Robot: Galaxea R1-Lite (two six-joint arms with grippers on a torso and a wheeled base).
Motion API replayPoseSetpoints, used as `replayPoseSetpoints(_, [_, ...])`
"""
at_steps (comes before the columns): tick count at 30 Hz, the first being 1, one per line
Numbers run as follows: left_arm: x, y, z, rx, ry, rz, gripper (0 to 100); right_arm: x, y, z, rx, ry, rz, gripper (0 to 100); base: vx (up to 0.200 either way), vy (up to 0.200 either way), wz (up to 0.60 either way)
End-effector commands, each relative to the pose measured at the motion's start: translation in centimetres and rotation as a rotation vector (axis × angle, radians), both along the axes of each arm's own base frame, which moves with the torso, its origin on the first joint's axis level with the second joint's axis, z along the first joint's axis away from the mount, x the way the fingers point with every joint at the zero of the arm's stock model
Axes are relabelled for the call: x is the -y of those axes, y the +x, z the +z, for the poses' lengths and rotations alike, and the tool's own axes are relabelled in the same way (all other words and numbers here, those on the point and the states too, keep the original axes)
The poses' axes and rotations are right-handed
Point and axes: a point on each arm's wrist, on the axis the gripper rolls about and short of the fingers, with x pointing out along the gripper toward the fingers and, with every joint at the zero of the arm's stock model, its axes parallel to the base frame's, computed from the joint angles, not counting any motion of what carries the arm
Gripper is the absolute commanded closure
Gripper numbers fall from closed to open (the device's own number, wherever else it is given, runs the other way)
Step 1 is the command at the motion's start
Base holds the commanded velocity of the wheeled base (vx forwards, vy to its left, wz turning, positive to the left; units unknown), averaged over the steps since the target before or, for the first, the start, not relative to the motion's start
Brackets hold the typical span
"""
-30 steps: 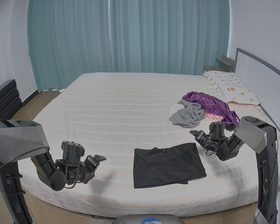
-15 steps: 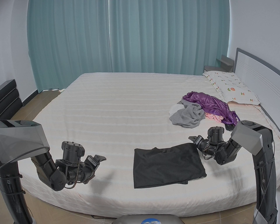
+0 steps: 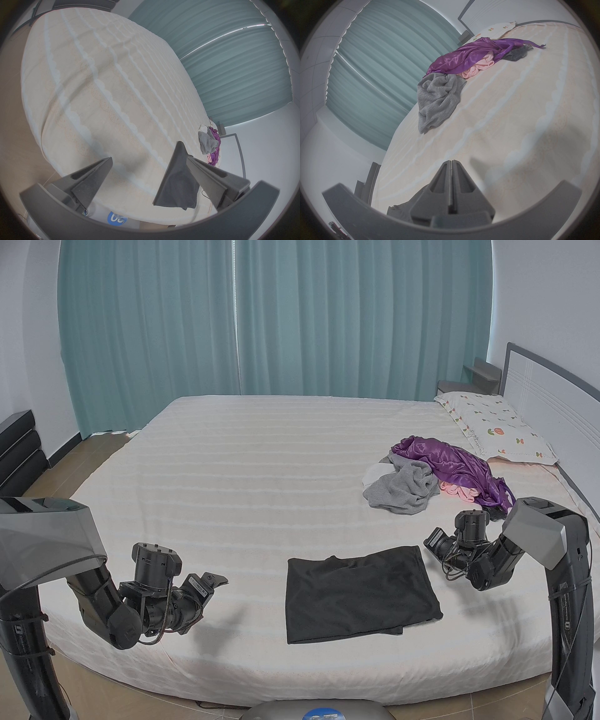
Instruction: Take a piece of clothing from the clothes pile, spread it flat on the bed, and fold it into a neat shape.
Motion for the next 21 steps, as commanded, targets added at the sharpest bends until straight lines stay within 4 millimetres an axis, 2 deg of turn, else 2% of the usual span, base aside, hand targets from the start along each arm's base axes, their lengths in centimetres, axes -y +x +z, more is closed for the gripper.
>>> replayPoseSetpoints(1, [0.0, 0.0, -0.1, -0.003, 0.002, 0.001, 0, 0.2, -0.1, 0.3, 0.001, 0.018, -0.013, 100, 0.0, 0.0, 0.0])
replayPoseSetpoints(2, [0.0, 0.0, -0.1, -0.003, 0.002, 0.001, 0, 0.1, -0.2, 0.8, 0.003, 0.034, -0.011, 100, 0.0, 0.0, 0.0])
replayPoseSetpoints(3, [0.0, 0.0, -0.1, -0.003, 0.002, 0.002, 0, 0.1, -0.4, 1.0, -0.001, 0.046, -0.011, 0, 0.0, 0.0, 0.0])
replayPoseSetpoints(8, [0.0, 0.0, -0.2, -0.004, 0.003, 0.001, 0, -0.4, -1.2, 1.5, -0.018, 0.083, 0.045, 0, 0.0, 0.0, 0.0])
replayPoseSetpoints(17, [0.0, 0.0, -0.1, -0.003, 0.002, 0.001, 0, -1.6, -1.4, 0.8, -0.037, 0.087, 0.086, 0, 0.0, 0.0, 0.0])
replayPoseSetpoints(18, [0.0, 0.0, -0.1, -0.003, 0.002, 0.001, 0, -1.6, -1.4, 0.8, -0.037, 0.088, 0.087, 100, 0.0, 0.0, 0.0])
replayPoseSetpoints(21, [0.0, 0.0, -0.1, -0.003, 0.002, 0.001, 0, -1.9, -1.4, 0.6, -0.038, 0.085, 0.095, 100, 0.0, 0.0, 0.0])
